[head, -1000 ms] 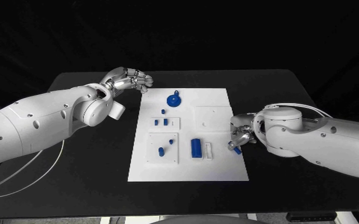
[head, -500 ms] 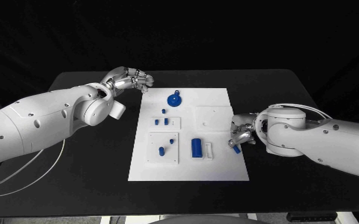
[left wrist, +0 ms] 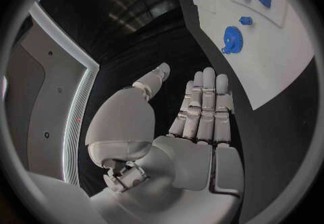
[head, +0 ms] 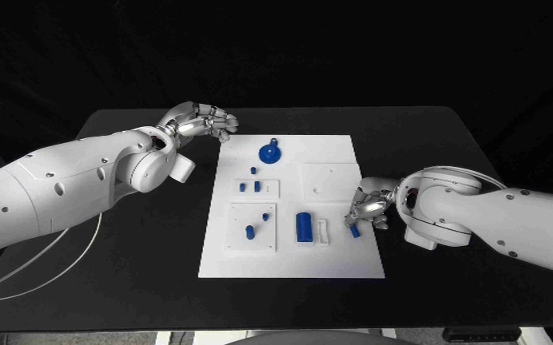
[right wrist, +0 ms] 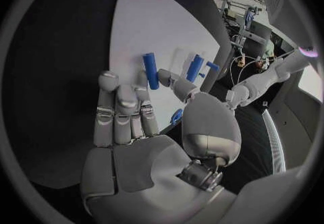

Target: Assemble the parts on the task board

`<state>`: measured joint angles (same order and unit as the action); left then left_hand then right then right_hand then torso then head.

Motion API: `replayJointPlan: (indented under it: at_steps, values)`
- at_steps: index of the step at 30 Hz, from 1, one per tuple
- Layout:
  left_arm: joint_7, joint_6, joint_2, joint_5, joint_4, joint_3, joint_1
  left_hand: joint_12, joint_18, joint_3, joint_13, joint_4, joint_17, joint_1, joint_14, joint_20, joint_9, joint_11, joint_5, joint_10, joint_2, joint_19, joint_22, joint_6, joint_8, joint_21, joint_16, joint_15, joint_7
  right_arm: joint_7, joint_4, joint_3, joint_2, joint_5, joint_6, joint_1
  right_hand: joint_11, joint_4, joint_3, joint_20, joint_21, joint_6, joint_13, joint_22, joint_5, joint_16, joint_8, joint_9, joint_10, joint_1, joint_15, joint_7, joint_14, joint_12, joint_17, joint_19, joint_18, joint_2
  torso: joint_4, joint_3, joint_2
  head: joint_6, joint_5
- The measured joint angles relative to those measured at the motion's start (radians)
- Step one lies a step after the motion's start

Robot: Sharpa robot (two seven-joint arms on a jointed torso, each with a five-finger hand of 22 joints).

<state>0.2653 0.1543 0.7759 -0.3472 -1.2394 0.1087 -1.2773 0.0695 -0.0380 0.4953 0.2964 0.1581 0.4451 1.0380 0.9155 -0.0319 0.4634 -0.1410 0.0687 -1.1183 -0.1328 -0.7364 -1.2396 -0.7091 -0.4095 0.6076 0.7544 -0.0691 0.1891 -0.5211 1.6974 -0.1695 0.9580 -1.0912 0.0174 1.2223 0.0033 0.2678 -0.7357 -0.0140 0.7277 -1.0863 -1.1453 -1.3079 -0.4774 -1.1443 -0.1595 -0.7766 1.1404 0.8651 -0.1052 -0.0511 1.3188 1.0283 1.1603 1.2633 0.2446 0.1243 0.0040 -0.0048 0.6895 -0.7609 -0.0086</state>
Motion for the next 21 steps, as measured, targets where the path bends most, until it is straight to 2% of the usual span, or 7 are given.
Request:
replayJointPlan:
  at_steps: [1, 2, 4, 5, 6, 15, 21]
  values:
    - [0.000, 0.000, 0.000, 0.000, 0.000, 0.000, 0.000, 0.000, 0.000, 0.000, 0.000, 0.000, 0.000, 0.000, 0.000, 0.000, 0.000, 0.000, 0.000, 0.000, 0.000, 0.000, 0.000, 0.000, 0.000, 0.000, 0.000, 0.000, 0.000, 0.002, 0.001, 0.000, 0.000, 0.016, 0.008, 0.000, 0.000, 0.000, 0.000, 0.000, 0.000, 0.001, 0.000, 0.000, 0.001, 0.000, -0.003, 0.066, 0.000, 0.001, 0.000, -0.001, 0.000, 0.000, 0.000, 0.000, 0.000, -0.001, 0.0001, 0.0000, 0.000, 0.000, 0.000]
    - [0.000, 0.000, 0.000, 0.000, 0.000, 0.000, 0.000, 0.000, 0.000, 0.000, 0.000, 0.000, 0.000, 0.000, 0.000, 0.000, 0.000, 0.000, 0.000, 0.000, 0.000, 0.000, 0.000, 0.000, 0.000, 0.000, 0.000, 0.000, 0.000, 0.006, 0.002, 0.000, -0.001, 0.039, 0.019, 0.000, 0.000, 0.000, 0.000, 0.000, 0.000, 0.001, 0.000, 0.000, 0.005, 0.000, -0.006, 0.112, 0.000, 0.001, 0.000, -0.001, 0.000, 0.000, 0.000, 0.000, 0.000, -0.001, 0.0000, 0.0000, 0.000, -0.001, 0.001]
    - [0.000, 0.000, 0.000, 0.000, 0.000, 0.000, 0.000, 0.000, 0.000, 0.000, 0.000, 0.000, 0.000, 0.000, 0.000, 0.000, -0.001, 0.000, 0.000, 0.000, 0.000, 0.000, 0.000, 0.000, 0.000, 0.000, -0.004, 0.000, 0.000, 0.012, 0.002, -0.001, -0.004, 0.074, 0.036, 0.000, 0.000, -0.003, 0.009, 0.000, 0.000, 0.011, 0.000, 0.000, 0.009, 0.000, -0.005, 0.143, 0.000, 0.008, 0.000, -0.007, 0.000, 0.000, 0.000, 0.000, 0.001, -0.008, 0.0000, 0.0000, 0.000, -0.001, 0.002]
    - [0.000, 0.000, 0.000, 0.000, 0.000, 0.000, 0.000, 0.000, 0.000, 0.000, 0.000, 0.000, 0.000, 0.000, 0.000, 0.000, -0.001, 0.000, 0.000, 0.000, 0.000, 0.000, 0.000, 0.000, 0.000, 0.000, -0.004, 0.000, 0.000, 0.014, 0.002, -0.002, -0.005, 0.091, 0.043, -0.001, 0.000, -0.003, 0.009, 0.000, 0.000, 0.016, 0.000, 0.000, 0.009, 0.000, -0.002, 0.147, 0.000, 0.010, 0.000, -0.006, 0.000, 0.000, 0.000, 0.000, 0.001, -0.010, 0.0000, 0.0000, 0.000, -0.002, 0.003]
    - [0.000, 0.000, 0.000, 0.000, 0.000, 0.000, 0.000, 0.000, 0.000, 0.000, 0.000, 0.000, 0.000, 0.000, 0.000, 0.000, -0.001, 0.000, 0.000, 0.000, 0.000, 0.000, 0.000, 0.000, 0.000, 0.000, -0.004, 0.000, 0.000, 0.019, 0.002, -0.002, -0.007, 0.112, 0.052, -0.001, -0.004, -0.003, 0.009, 0.000, 0.000, 0.038, 0.000, 0.000, 0.009, 0.000, -0.003, 0.145, 0.004, 0.010, 0.000, -0.015, 0.000, 0.000, 0.000, 0.000, 0.002, -0.010, 0.0000, 0.0000, 0.000, -0.002, 0.003]
    - [-0.001, -0.001, 0.000, 0.000, 0.000, 0.000, 0.000, 0.000, 0.000, 0.000, 0.000, 0.000, 0.001, 0.000, 0.000, 0.000, -0.001, 0.000, 0.000, 0.000, 0.000, 0.000, -0.001, 0.000, 0.000, 0.000, -0.004, 0.000, 0.000, 0.039, 0.002, -0.005, -0.028, 0.212, 0.085, -0.004, -0.005, -0.003, 0.014, 0.000, 0.000, 0.073, 0.001, 0.000, 0.009, 0.000, -0.006, 0.145, 0.005, 0.010, 0.000, -0.048, 0.000, 0.000, 0.000, 0.000, 0.005, -0.010, -0.0004, -0.0002, 0.000, -0.003, 0.005]
    - [-0.002, -0.002, 0.000, 0.000, 0.000, 0.000, 0.000, 0.000, 0.001, 0.000, 0.000, 0.000, 0.001, 0.000, 0.000, 0.000, -0.002, 0.000, 0.000, 0.000, 0.000, 0.000, -0.001, 0.000, 0.000, -0.001, -0.004, 0.000, 0.000, 0.043, 0.001, -0.005, -0.041, 0.242, 0.088, -0.004, -0.006, -0.002, 0.016, 0.000, 0.000, 0.075, 0.001, 0.000, 0.009, 0.004, -0.006, 0.145, 0.005, 0.004, 0.000, -0.049, 0.000, 0.000, 0.000, 0.000, 0.006, -0.003, -0.0007, -0.0003, 0.000, -0.005, 0.006]
